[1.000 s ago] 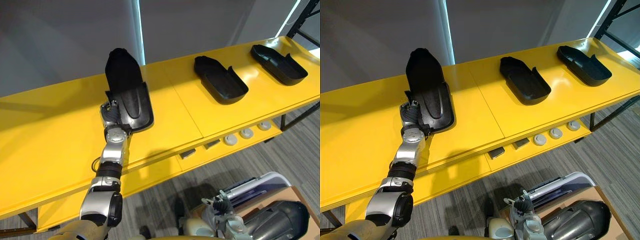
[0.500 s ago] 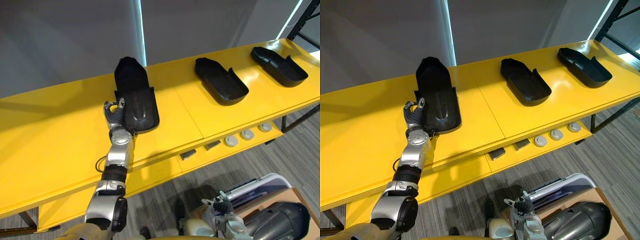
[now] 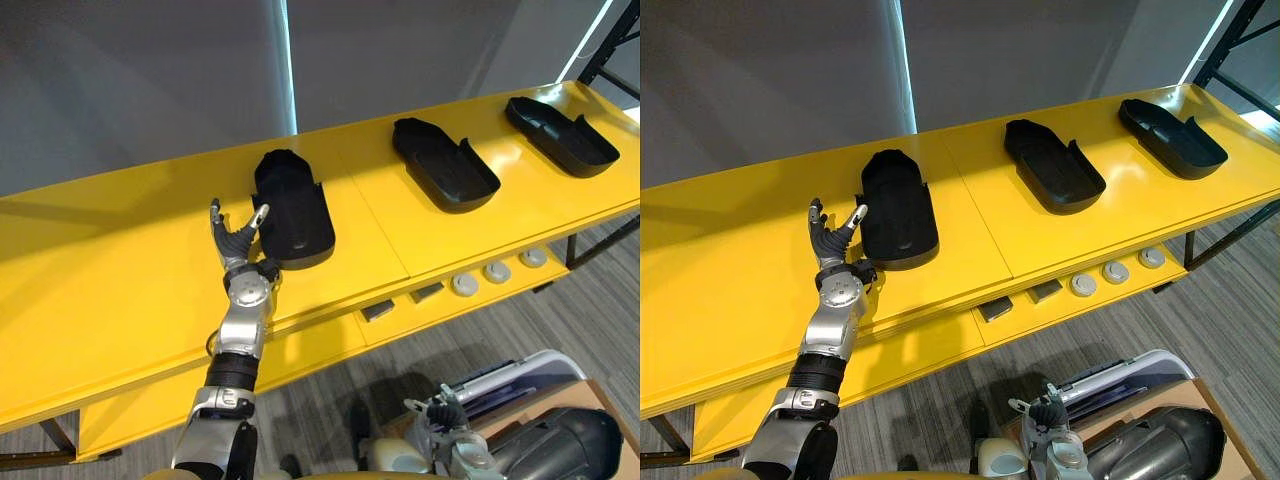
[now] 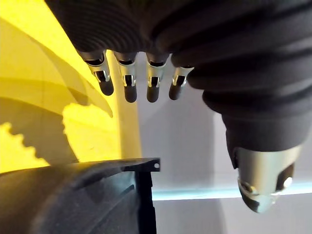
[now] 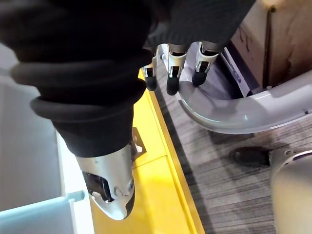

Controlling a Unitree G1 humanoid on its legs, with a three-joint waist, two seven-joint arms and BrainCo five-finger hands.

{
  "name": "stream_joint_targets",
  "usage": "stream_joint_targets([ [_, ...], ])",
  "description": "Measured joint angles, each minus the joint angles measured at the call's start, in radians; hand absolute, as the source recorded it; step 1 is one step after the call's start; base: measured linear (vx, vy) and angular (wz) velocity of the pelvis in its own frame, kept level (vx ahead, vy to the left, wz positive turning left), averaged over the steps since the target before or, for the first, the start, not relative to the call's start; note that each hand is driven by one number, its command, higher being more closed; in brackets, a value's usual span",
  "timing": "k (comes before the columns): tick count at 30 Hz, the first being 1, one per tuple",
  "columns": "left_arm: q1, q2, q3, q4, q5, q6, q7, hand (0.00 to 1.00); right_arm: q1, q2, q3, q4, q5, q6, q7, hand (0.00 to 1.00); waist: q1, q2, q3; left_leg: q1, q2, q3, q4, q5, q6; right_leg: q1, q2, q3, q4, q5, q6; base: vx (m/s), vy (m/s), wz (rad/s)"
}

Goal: Walk over and take plastic housings, then place them on the shelf

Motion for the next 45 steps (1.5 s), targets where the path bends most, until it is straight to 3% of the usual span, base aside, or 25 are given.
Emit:
stream_joint_targets([
  [3, 0.046, -0.001, -0.052, -0.098, 0.065, -0.005, -0.002, 0.0, 0.003, 0.001, 0.0, 0.0, 0.0, -0.002, -0.001, 0.0, 0.001, 0.001, 0.0, 0.0, 0.0, -0.001, 0.0, 0.0, 0.0, 0.0, 0.0, -0.001, 0.0, 0.0, 0.0, 0.0, 0.0, 0.0],
  [7, 0.163, -0.004, -0.169, -0.236, 0.133, -0.05, -0.038, 0.0, 0.009, 0.005, 0.001, 0.002, 0.001, -0.004, -0.013, 0.0, 0.01, 0.005, -0.003, -0.002, 0.0, -0.002, 0.0, 0.0, 0.0, 0.0, -0.001, -0.002, 0.0, -0.001, 0.001, 0.0, 0.0, 0.0],
  [8, 0.19, -0.001, -0.202, -0.257, 0.149, -0.061, -0.052, 1.0, 0.014, 0.005, 0.001, 0.003, 0.002, -0.006, -0.013, 0.0, 0.017, 0.005, -0.003, -0.009, 0.0, -0.002, 0.001, 0.0, 0.0, 0.0, -0.001, -0.003, 0.0, -0.002, 0.002, 0.0, 0.0, 0.0],
  [13, 0.34, 0.024, -0.328, -0.324, 0.224, -0.116, -0.147, 1.0, 0.025, 0.005, 0.002, 0.013, 0.004, -0.026, -0.015, 0.0, 0.033, 0.007, -0.004, -0.015, 0.0, -0.006, -0.001, -0.001, 0.0, -0.001, -0.002, -0.007, 0.0, -0.01, 0.012, 0.0, 0.0, 0.02],
  [18, 0.378, 0.034, -0.388, -0.322, 0.291, -0.154, -0.24, 1.0, 0.026, -0.001, 0.006, 0.035, 0.004, -0.042, -0.015, 0.0, 0.052, 0.009, -0.009, -0.025, 0.002, -0.006, -0.001, -0.005, -0.006, -0.011, -0.001, -0.007, 0.0, -0.02, 0.014, 0.0, 0.0, 0.0],
  [29, 0.256, 0.033, -0.464, -0.108, 0.375, -0.144, -0.262, 1.0, 0.026, -0.009, 0.024, 0.041, 0.002, -0.04, -0.018, 0.0, 0.047, 0.016, -0.03, -0.031, 0.002, -0.004, -0.002, -0.001, 0.0, -0.03, 0.0, -0.007, 0.0, -0.014, 0.006, 0.02, 0.009, -0.01],
  [35, 0.192, 0.034, -0.461, -0.029, 0.386, -0.124, -0.254, 1.0, 0.021, -0.012, 0.024, 0.041, 0.002, -0.038, -0.018, 0.0, 0.025, 0.015, -0.03, -0.031, 0.001, 0.0, -0.002, -0.001, 0.0, -0.031, 0.0, -0.003, 0.0, -0.013, 0.006, 0.0, 0.0, 0.0],
  [45, 0.064, 0.03, -0.425, 0.064, 0.388, -0.087, -0.233, 1.0, -0.006, -0.007, 0.026, 0.04, 0.002, -0.039, -0.017, 0.0, 0.018, 0.012, -0.027, -0.04, 0.003, 0.026, -0.016, -0.004, -0.006, -0.058, 0.006, 0.022, 0.0, -0.014, 0.009, -0.02, 0.004, -0.08],
])
